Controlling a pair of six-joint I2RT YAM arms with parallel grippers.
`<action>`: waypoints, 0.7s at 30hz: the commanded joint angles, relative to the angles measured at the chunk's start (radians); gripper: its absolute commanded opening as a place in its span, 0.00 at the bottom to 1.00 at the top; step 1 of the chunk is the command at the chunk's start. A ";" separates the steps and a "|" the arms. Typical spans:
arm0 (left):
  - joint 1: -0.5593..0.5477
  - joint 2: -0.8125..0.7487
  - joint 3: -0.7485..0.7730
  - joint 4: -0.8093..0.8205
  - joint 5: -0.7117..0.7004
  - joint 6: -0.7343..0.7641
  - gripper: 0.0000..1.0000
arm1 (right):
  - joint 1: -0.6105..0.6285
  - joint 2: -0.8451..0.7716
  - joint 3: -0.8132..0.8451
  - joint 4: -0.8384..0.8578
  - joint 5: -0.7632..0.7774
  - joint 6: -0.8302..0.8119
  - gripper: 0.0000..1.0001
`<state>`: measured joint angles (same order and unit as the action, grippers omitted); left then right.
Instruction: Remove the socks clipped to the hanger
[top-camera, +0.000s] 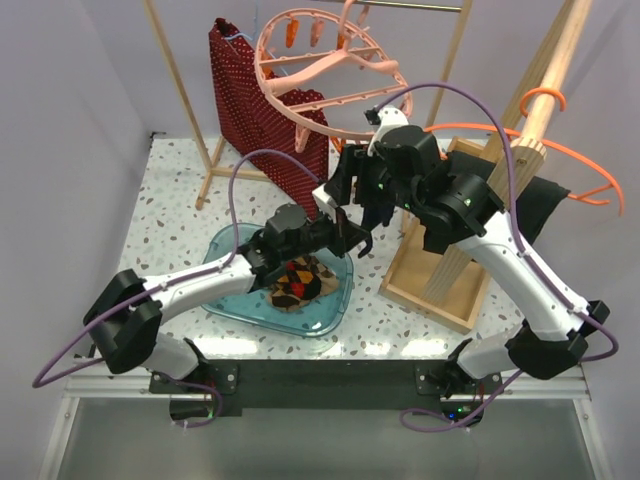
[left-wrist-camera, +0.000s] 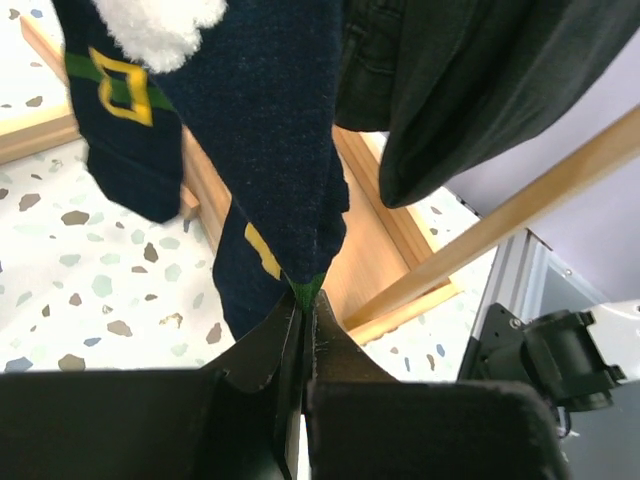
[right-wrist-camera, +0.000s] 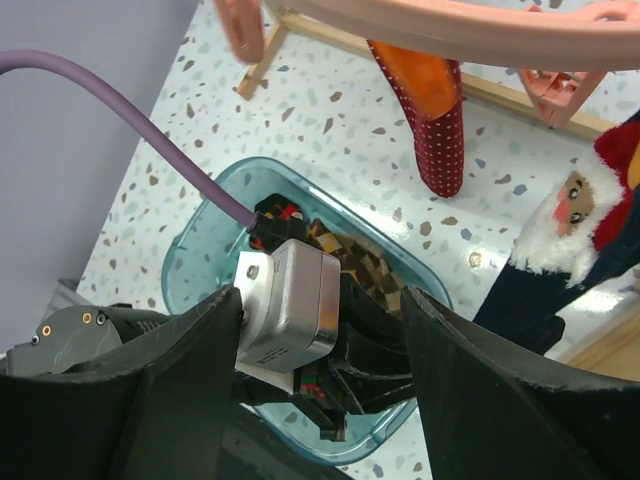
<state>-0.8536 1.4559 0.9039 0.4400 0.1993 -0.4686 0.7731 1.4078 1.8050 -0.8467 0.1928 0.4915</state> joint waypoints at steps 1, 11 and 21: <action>0.028 -0.170 -0.019 0.103 -0.046 -0.019 0.00 | -0.089 -0.012 0.106 -0.114 0.382 -0.070 0.64; 0.045 -0.261 -0.037 0.006 -0.063 -0.005 0.00 | -0.089 0.068 0.261 -0.199 0.557 -0.128 0.64; 0.073 -0.308 -0.037 -0.064 -0.049 -0.015 0.00 | -0.132 0.131 0.209 -0.115 0.493 -0.151 0.64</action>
<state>-0.8158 1.3102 0.8822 0.2375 0.1871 -0.4801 0.8032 1.5520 2.0155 -0.9466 0.1562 0.4622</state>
